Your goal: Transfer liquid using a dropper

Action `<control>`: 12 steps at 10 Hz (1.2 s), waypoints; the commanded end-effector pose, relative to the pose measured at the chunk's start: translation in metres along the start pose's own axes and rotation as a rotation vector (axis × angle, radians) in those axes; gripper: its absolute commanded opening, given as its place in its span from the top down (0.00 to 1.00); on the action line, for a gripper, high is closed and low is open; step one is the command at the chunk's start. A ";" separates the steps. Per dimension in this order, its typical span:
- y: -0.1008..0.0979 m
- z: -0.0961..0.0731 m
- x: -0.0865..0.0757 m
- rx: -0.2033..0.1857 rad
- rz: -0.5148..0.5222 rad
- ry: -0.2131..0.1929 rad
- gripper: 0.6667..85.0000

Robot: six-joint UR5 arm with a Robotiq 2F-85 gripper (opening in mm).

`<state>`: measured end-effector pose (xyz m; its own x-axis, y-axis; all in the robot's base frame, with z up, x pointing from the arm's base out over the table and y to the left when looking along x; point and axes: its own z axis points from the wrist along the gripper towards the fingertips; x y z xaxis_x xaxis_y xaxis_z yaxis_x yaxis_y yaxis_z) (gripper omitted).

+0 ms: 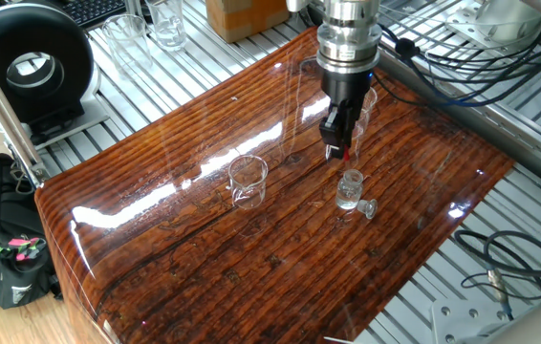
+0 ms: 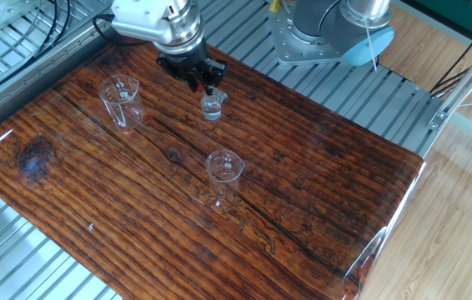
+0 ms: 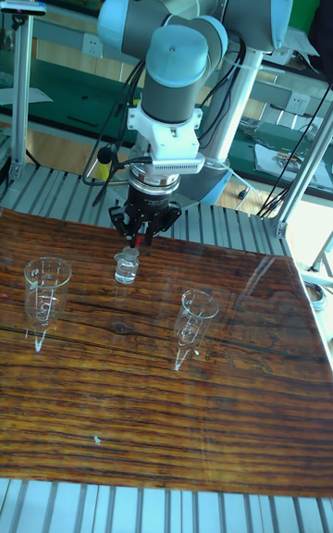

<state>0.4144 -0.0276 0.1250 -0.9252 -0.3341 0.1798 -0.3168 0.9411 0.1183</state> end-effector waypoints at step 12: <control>0.001 0.001 -0.008 0.055 0.014 0.037 0.64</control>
<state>0.4196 -0.0286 0.1249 -0.9193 -0.3270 0.2188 -0.3223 0.9449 0.0582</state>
